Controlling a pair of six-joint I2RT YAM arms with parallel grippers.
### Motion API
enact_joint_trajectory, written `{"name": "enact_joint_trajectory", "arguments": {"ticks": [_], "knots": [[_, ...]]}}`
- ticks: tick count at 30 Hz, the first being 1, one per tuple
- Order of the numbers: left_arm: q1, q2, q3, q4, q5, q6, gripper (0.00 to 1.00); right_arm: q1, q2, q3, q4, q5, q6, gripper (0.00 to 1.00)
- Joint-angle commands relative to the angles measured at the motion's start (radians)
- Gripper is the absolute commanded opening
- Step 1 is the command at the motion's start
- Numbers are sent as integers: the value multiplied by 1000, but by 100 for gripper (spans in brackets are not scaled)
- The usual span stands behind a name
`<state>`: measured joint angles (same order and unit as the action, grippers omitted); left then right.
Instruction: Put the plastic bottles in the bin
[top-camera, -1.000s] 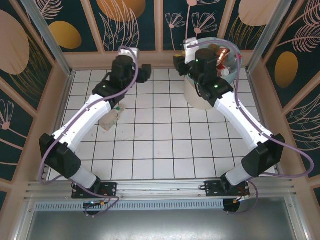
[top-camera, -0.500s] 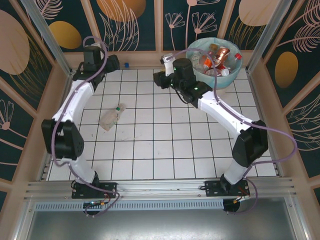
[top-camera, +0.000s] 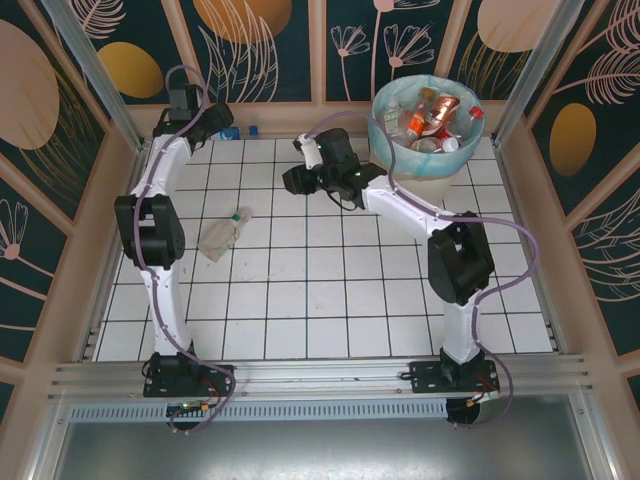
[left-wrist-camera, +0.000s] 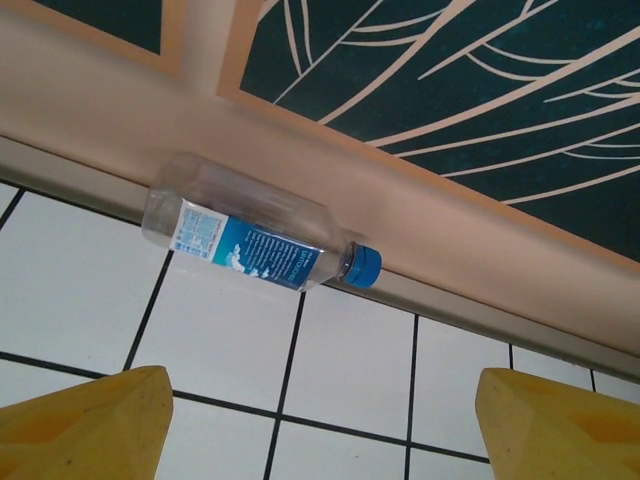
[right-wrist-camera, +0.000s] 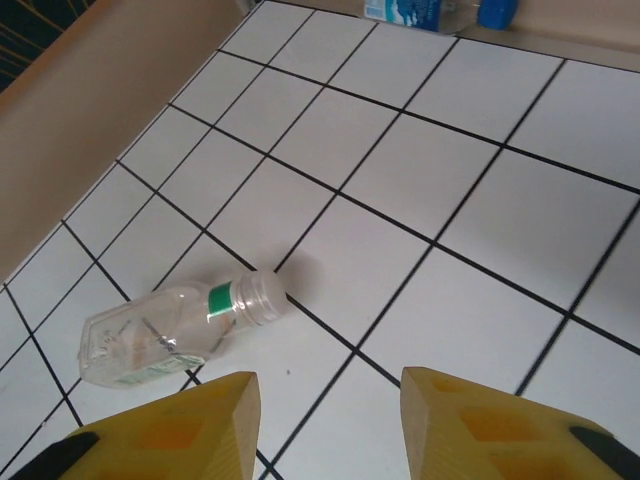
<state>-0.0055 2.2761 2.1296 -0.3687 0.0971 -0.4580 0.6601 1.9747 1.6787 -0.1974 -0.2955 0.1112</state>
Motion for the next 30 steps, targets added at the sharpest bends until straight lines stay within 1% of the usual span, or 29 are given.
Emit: {"name": "enact_joint_trajectory", "arguments": {"ticks": [1, 4, 5, 6, 8, 11, 14, 17, 19, 24, 27, 30], "knots": [[10, 76, 89, -28, -1, 7, 81, 4, 49, 74, -45, -65, 12, 43], [12, 183, 247, -63, -50, 56, 84, 1, 85, 105, -51, -88, 19, 43], [14, 205, 273, -55, -61, 65, 87, 1, 94, 113, -54, -94, 20, 43], [19, 225, 287, -33, -75, 69, 93, -1, 103, 125, -59, -98, 20, 43], [35, 248, 287, 20, -80, 67, 96, -3, 119, 147, -70, -106, 21, 43], [66, 280, 280, 108, -52, 24, 96, -4, 138, 169, -84, -110, 19, 43], [91, 322, 288, 203, 6, -19, 95, -4, 156, 189, -96, -116, 23, 43], [105, 385, 340, 260, 29, -53, 96, -4, 169, 204, -102, -122, 31, 43], [115, 435, 388, 286, 52, -98, 96, -4, 174, 212, -106, -126, 36, 43], [125, 522, 418, 403, 125, -189, 95, -5, 186, 219, -115, -122, 38, 43], [126, 591, 485, 436, 174, -229, 95, -9, 194, 224, -123, -122, 38, 43], [125, 623, 487, 491, 220, -278, 93, -10, 202, 224, -120, -124, 43, 43]]}}
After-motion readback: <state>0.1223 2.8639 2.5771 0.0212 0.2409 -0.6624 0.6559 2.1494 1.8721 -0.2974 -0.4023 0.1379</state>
